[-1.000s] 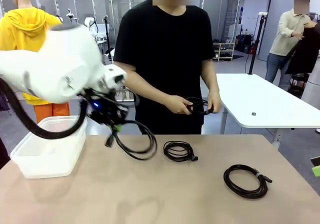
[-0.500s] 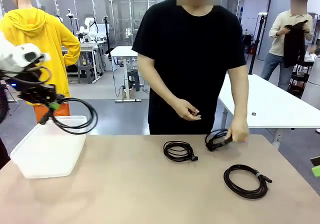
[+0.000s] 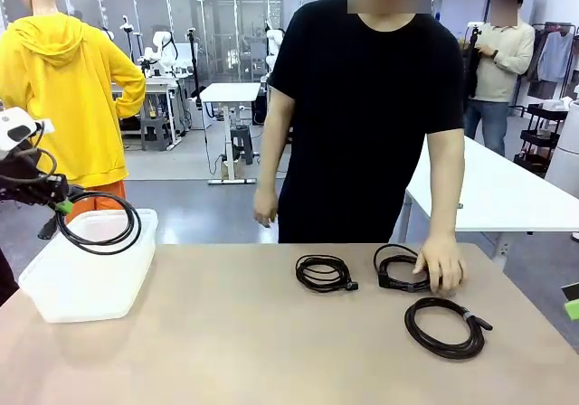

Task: Organize and store the cables.
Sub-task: Place the Power Cable into the Organizing box.

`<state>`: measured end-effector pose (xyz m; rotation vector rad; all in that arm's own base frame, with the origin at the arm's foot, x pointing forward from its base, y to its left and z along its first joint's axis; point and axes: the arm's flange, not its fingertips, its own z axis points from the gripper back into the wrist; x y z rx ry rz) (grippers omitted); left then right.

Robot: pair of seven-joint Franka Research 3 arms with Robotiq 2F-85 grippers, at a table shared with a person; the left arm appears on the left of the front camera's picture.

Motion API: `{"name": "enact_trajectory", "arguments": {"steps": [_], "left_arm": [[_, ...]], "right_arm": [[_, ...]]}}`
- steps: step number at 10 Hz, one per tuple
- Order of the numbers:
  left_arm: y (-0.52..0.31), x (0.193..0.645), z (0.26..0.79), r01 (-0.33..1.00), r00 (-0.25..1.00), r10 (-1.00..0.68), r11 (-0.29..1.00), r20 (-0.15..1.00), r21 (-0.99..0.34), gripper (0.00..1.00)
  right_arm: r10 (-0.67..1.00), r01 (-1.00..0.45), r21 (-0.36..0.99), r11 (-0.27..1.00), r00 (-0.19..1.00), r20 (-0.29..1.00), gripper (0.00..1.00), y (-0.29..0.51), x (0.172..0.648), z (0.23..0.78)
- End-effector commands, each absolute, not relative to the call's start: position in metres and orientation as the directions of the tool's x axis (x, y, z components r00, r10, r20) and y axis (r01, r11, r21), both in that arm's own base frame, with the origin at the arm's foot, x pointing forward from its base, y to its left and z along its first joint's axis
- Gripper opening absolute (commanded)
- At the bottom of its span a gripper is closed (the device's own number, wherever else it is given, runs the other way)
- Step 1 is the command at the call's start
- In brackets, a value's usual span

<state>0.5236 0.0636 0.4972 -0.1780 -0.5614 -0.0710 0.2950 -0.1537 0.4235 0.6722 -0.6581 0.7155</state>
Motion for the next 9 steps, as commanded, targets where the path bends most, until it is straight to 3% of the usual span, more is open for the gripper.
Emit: {"name": "enact_trajectory", "arguments": {"steps": [1,4,6,7,8,9], "left_arm": [[0.085,0.543,0.478,0.088,0.839,0.009,0.984,0.543,-0.152,0.18],[0.078,0.574,0.43,0.062,0.875,-0.019,0.995,0.484,-0.073,0.18],[0.064,0.586,0.408,0.03,0.902,0.011,0.996,0.431,-0.09,0.18],[0.06,0.584,0.406,0.036,0.914,0.008,0.994,0.405,-0.1,0.28],[0.059,0.582,0.406,0.037,0.918,0.006,0.994,0.396,-0.103,0.5],[0.057,0.581,0.409,0.034,0.917,0.012,0.994,0.399,-0.108,0.61]], "right_arm": [[0.359,-0.768,0.31,0.56,0.563,0.744,1.0,-0.155,0.296,0.424],[0.359,-0.768,0.31,0.56,0.563,0.744,1.0,-0.155,0.296,0.424],[0.359,-0.768,0.31,0.56,0.563,0.744,1.0,-0.155,0.296,0.424],[0.359,-0.768,0.31,0.56,0.563,0.744,1.0,-0.155,0.296,0.424],[0.359,-0.768,0.31,0.56,0.563,0.744,1.0,-0.155,0.296,0.424],[0.359,-0.768,0.31,0.56,0.563,0.744,1.0,-0.155,0.296,0.424]]}}
